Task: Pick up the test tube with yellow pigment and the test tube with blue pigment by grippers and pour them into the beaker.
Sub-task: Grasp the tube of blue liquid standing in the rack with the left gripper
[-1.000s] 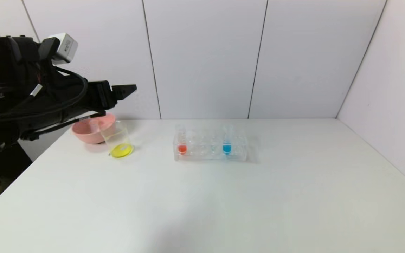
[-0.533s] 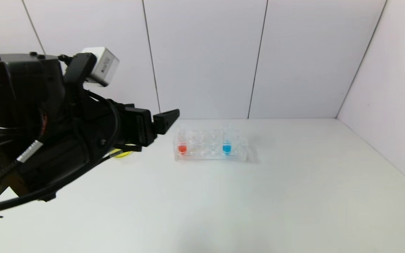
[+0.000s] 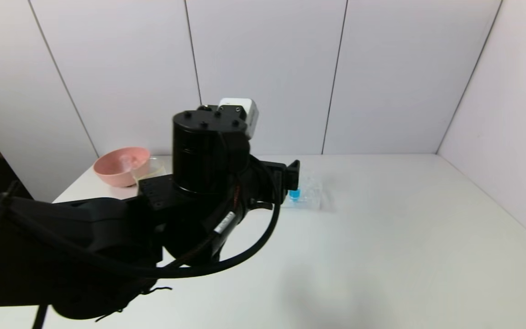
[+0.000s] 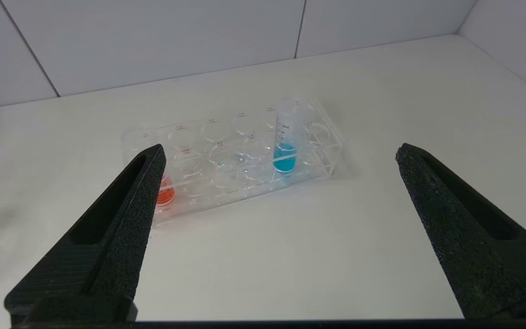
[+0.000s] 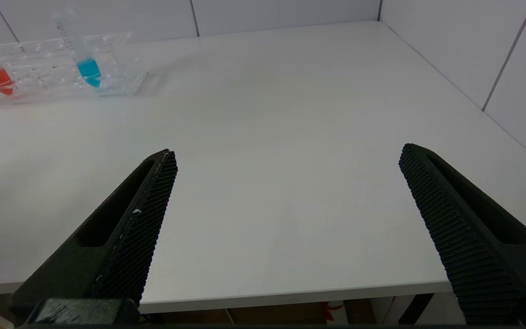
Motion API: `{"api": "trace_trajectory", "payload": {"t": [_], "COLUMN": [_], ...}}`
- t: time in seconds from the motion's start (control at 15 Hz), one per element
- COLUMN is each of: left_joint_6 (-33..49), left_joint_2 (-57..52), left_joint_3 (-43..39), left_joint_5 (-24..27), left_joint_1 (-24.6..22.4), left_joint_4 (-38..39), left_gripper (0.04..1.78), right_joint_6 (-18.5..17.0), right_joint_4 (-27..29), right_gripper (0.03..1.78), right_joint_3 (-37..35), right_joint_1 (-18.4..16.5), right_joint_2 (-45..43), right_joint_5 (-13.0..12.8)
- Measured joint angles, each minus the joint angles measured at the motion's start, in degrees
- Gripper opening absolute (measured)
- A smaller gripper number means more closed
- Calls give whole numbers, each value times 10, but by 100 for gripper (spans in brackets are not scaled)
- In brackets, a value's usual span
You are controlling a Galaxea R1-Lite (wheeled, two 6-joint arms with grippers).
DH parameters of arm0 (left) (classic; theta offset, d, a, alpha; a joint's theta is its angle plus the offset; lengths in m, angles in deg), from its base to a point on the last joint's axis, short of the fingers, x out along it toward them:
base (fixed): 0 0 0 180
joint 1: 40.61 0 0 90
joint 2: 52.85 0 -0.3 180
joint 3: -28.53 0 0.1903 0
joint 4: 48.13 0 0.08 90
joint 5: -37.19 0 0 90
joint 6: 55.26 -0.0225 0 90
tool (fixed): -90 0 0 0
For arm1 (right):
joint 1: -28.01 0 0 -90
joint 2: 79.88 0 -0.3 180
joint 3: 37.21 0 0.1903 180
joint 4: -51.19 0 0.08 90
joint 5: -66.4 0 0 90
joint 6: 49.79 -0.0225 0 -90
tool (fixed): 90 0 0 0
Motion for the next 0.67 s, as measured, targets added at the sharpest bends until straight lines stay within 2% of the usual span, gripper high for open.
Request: {"api": "trace_trajectory", "payload": {"t": [0.4, 0.67], "left_joint_6": [23, 34], "left_joint_2": [159, 229], "left_joint_3": [152, 212], "left_joint_5": [-40, -51], "left_joint_1": [16, 10], "left_joint_4": [-20, -48], "left_gripper": [176, 176], "right_joint_6": [0, 0], "right_joint_4": [0, 0], "right_gripper": [177, 177], "right_joint_3": [0, 0], "right_joint_1": [0, 0], "right_joint_2": [0, 0], "right_joint_5": [0, 0]}}
